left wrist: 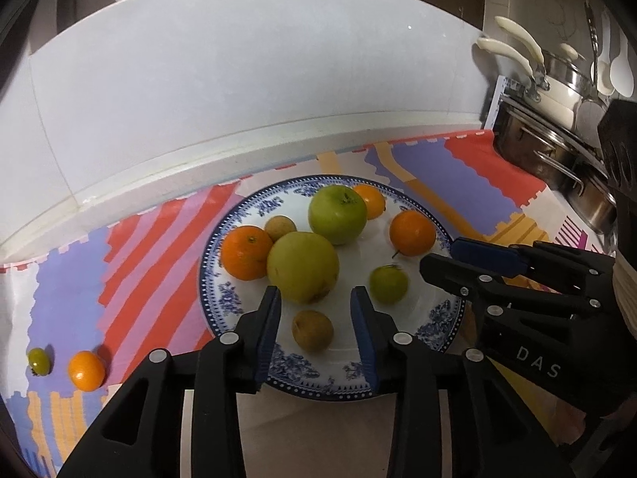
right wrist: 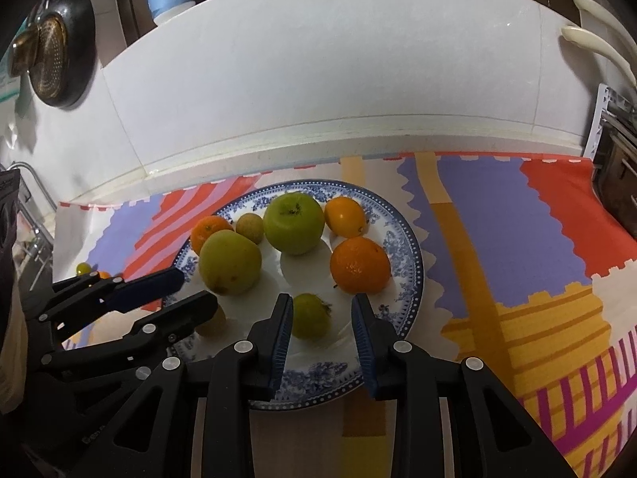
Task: Organize fruits
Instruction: 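Open both tools to release the fruits onto the plate, then withdraw both open tools up from the plate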
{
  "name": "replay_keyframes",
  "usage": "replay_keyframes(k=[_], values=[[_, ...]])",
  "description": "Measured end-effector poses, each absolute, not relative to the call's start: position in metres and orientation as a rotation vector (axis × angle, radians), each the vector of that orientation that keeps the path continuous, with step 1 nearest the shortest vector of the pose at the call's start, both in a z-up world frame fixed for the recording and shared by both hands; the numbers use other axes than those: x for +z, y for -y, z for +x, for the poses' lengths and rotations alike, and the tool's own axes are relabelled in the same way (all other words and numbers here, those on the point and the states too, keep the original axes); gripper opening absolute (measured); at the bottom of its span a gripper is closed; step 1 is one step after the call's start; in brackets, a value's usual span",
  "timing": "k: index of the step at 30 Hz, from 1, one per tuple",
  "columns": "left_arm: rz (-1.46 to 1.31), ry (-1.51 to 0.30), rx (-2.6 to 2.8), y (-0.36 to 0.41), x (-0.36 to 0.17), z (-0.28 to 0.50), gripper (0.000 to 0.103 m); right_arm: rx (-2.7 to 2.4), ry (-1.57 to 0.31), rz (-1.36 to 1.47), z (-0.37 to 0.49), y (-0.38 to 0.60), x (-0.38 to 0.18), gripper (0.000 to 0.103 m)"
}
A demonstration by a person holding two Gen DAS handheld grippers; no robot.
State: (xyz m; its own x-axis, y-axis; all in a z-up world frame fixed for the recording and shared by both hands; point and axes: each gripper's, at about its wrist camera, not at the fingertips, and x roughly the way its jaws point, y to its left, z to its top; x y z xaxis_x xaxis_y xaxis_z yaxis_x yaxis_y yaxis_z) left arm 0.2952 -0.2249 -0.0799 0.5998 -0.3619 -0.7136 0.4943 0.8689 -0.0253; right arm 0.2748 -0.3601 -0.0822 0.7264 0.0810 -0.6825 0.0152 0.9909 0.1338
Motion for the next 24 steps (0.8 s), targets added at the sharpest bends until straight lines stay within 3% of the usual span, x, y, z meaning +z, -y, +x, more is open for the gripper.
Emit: replay_keyframes(k=[6,24], values=[[0.165,-0.750,-0.471,0.212,-0.066,0.287,0.039,0.040,-0.741,0.125,0.267,0.354,-0.074,0.032],[0.105,-0.614,-0.360,0.160,-0.015,0.236,0.058,0.086,-0.654,0.096,0.220,0.317,-0.036,0.032]])
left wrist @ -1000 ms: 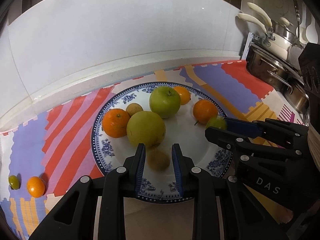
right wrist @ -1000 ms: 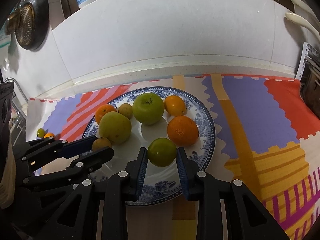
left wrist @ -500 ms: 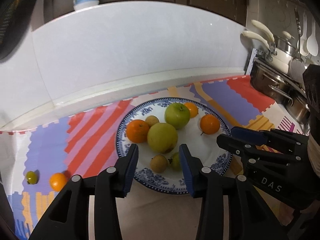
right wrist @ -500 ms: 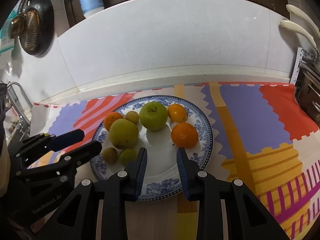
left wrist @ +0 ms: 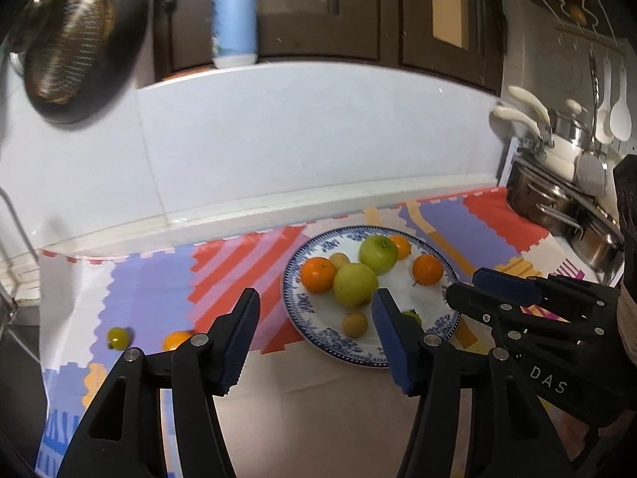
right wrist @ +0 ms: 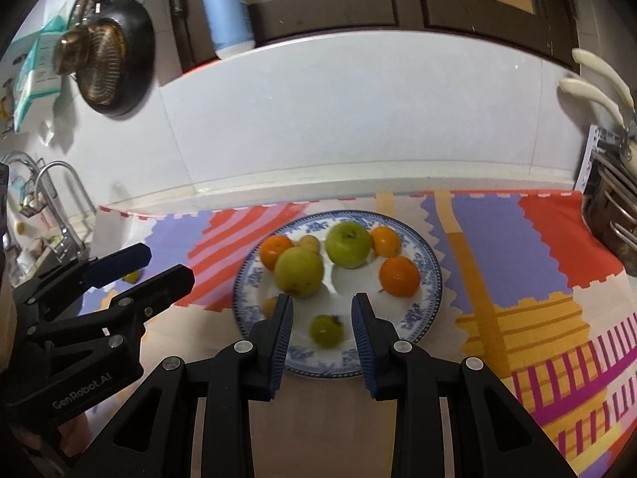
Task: Organize fruits
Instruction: 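Withdraw both open tools up from the plate, then move the left tool to the small green citrus while the right tool approaches the orange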
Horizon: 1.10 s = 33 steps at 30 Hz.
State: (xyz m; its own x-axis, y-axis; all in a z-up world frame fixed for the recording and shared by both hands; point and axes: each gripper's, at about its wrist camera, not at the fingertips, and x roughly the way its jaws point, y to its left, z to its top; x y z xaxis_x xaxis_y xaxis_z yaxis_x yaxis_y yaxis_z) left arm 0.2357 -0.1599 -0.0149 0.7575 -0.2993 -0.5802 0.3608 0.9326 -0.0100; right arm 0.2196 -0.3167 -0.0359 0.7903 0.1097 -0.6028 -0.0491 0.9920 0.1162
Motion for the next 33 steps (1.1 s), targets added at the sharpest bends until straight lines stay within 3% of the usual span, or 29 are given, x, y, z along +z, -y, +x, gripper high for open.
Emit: replay_keyframes(k=[9,12,15,19,22,33], values=[[0.065,-0.565,-0.301,0.124,0.004,0.212,0.064,0.116,-0.606,0.072,0.201,0.288,-0.014,0.037],[0.070,-0.543,-0.270,0.108,0.010,0.201,0.067,0.122,-0.590,0.064,0.195,0.277,-0.010,0.048],[0.069,-0.525,-0.253,0.095,0.015,0.193,0.070,0.133,-0.579,0.057,0.190,0.264,-0.006,0.048],[0.050,-0.489,-0.228,0.072,0.021,0.182,0.086,0.149,-0.564,0.058,0.184,0.246,-0.002,0.050],[0.047,-0.476,-0.207,0.055,0.024,0.177,0.090,0.154,-0.541,0.051,0.179,0.231,0.002,0.057],[0.077,-0.488,-0.152,0.002,0.018,0.180,0.094,0.166,-0.533,0.029,0.183,0.176,-0.003,0.064]])
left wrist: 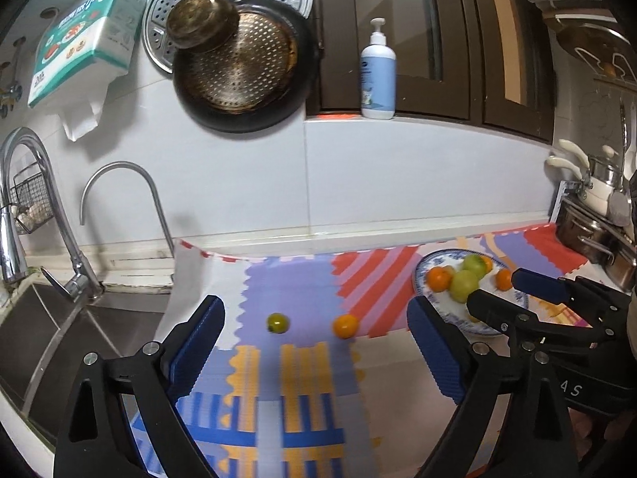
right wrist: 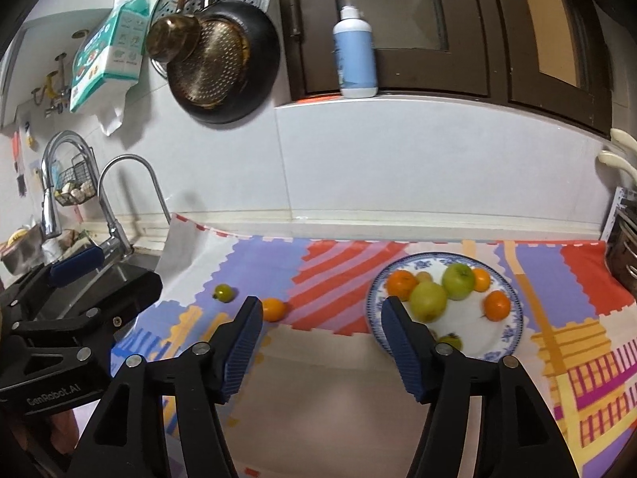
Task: Organize fruits
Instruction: 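Move the left tool to the small green citrus while the right tool approaches the orange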
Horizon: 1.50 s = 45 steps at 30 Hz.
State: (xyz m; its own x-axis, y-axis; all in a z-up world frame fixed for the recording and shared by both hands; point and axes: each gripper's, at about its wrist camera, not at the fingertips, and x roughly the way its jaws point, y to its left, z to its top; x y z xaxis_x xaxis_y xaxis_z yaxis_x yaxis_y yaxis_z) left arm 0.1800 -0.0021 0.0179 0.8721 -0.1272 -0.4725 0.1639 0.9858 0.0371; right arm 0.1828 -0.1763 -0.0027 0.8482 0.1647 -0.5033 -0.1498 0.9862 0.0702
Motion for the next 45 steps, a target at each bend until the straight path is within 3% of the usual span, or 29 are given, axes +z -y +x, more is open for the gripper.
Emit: replay_keyframes(k=[27,45], values=[[0.169,-0.578,-0.239,-0.054,-0.038,0.261,0.090,0.170,-0.643,-0.027,0.252,0.100,-0.047,0.064],[0.242,-0.776,-0.407,-0.046,-0.107,0.332,0.059,0.190,-0.804,-0.043,0.317,0.095,-0.108,0.063]])
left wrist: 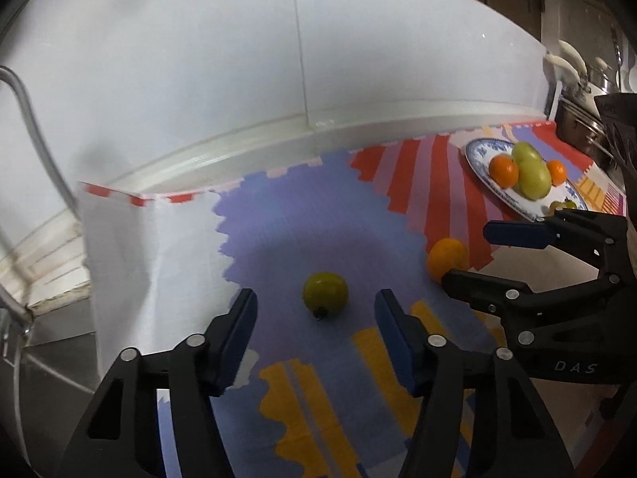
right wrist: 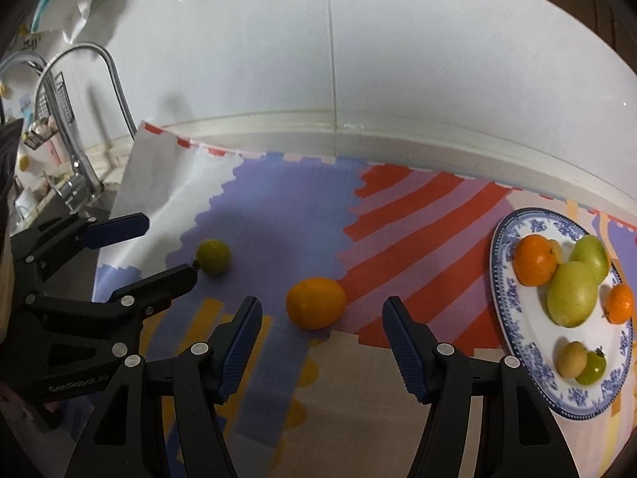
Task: Organize fruits
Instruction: 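Move the left tool to the small green citrus while the right tool approaches the orange, then close the left tool on the green citrus while the right tool grasps the orange, then carry the held green citrus and orange over the plate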
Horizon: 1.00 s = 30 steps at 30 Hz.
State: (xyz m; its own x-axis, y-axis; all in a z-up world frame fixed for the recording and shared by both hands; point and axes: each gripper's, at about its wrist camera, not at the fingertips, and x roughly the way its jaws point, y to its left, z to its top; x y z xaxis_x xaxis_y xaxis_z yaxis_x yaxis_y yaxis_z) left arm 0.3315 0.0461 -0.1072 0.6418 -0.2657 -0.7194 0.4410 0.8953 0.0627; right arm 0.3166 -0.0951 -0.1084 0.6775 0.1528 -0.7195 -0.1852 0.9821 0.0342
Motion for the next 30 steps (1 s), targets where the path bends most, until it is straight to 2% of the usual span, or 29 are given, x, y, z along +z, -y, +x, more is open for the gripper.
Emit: replay_keyframes(k=[8,11,13,15,30], values=[[0.230,-0.813,-0.439,-0.038,-0.121,0.345,0.045,0.201,-0.831,-0.029,0.324,0.097,-0.120,0.051],[0.217,-0.823,-0.451,-0.036,-0.121,0.348,0.036,0.215,-0.835,-0.024,0.325,0.097,-0.121,0.048],[0.216,-0.825,-0.454,-0.035,-0.121,0.350,0.029,0.228,-0.835,-0.019,0.325,0.096,-0.121,0.041],[0.213,-0.826,-0.455,-0.034,-0.121,0.351,0.029,0.234,-0.836,-0.022,0.325,0.095,-0.121,0.038],[0.170,-0.798,-0.430,-0.036,-0.097,0.329,0.028,0.227,-0.786,-0.016,0.310,0.099,-0.096,0.037]])
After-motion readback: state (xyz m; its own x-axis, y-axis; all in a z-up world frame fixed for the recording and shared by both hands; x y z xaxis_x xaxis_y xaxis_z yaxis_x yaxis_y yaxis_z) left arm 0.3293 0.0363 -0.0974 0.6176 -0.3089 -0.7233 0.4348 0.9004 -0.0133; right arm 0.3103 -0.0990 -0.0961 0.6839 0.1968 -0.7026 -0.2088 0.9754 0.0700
